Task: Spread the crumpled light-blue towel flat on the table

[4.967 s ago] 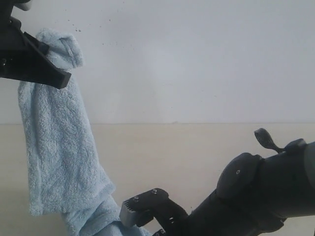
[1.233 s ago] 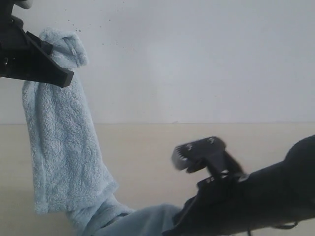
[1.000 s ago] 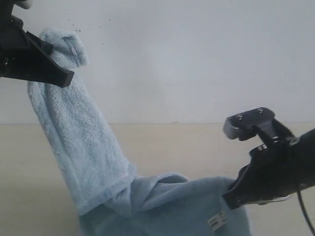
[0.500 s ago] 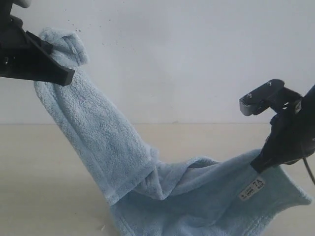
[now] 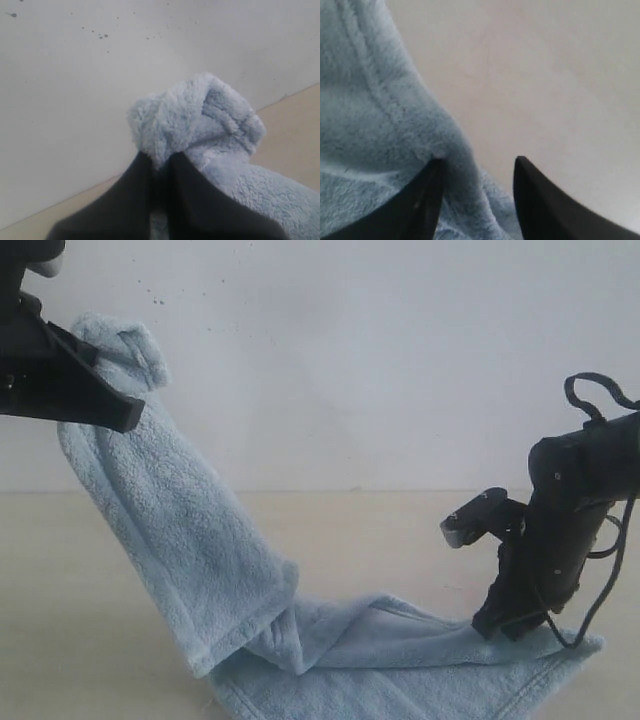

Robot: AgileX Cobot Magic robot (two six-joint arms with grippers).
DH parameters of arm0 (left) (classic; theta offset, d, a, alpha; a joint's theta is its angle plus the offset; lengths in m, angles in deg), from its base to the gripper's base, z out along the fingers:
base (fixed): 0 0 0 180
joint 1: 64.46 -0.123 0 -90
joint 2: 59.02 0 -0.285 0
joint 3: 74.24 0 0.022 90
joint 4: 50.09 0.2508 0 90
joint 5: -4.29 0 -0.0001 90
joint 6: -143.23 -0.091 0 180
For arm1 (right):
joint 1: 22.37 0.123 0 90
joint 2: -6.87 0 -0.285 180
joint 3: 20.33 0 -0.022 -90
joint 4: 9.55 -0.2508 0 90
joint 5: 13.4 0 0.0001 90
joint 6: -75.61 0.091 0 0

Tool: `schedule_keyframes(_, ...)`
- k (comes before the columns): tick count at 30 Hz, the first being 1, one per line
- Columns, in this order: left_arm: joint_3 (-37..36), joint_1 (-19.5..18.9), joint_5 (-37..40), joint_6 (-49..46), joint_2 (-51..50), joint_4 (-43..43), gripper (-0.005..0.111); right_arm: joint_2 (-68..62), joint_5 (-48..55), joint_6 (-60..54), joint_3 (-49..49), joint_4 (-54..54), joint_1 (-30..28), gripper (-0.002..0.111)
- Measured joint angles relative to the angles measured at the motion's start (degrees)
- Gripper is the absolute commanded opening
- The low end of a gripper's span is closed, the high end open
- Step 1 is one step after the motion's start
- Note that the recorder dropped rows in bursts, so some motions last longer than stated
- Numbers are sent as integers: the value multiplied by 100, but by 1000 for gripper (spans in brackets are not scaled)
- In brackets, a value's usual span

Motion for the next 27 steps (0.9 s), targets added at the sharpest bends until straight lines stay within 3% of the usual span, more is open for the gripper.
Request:
schedule_keyframes(5, -133, 0, 0, 23, 0, 0, 4, -71, -277, 338, -480, 273, -13, 38)
schedule_keyframes(12, -283, 0, -272, 179, 0, -11, 4, -71, 253, 349, -693, -57, -256, 38)
schedule_keyframes(14, -312, 0, -475, 301, 0, -11, 4, -71, 503, 16, -693, -668, -269, 38)
schedule_keyframes(16, -325, -104, -713, 496, 0, -11, 4, -71, 788, -690, -693, -2040, -271, 38)
schedule_keyframes(18, -325, -449, -780, 1023, 0, 205, 4, -71, 959, -1314, -693, -3164, -186, 38)
schedule_keyframes(19, -325, -868, -641, 1447, 0, 291, 4, -71, 971, -1509, -702, -3470, -42, 38)
schedule_keyframes(20, -325, -1116, -474, 1644, 0, 244, 9, -71, 987, -1571, -702, -3545, 42, 38)
schedule_keyframes(22, -349, -1959, 680, 2214, -113, 53, 34, -71, 1037, -1676, -702, -3638, 350, 38)
schedule_keyframes(23, -365, -2122, 1136, 2460, -193, 26, 53, -71, 1050, -1700, -702, -3647, 442, 38)
schedule_keyframes(24, -365, -2340, 1834, 2712, -342, -1, 64, -71, 1050, -1700, -702, -3658, 547, 38)
schedule_keyframes(25, -339, -2429, 2138, 2855, -421, -1, 69, -71, 1075, -1700, -702, -3658, 612, 38)
schedule_keyframes(27, -165, -2494, 2501, 3198, -623, -1, 67, -71, 1120, -1700, -702, -3669, 700, 38)
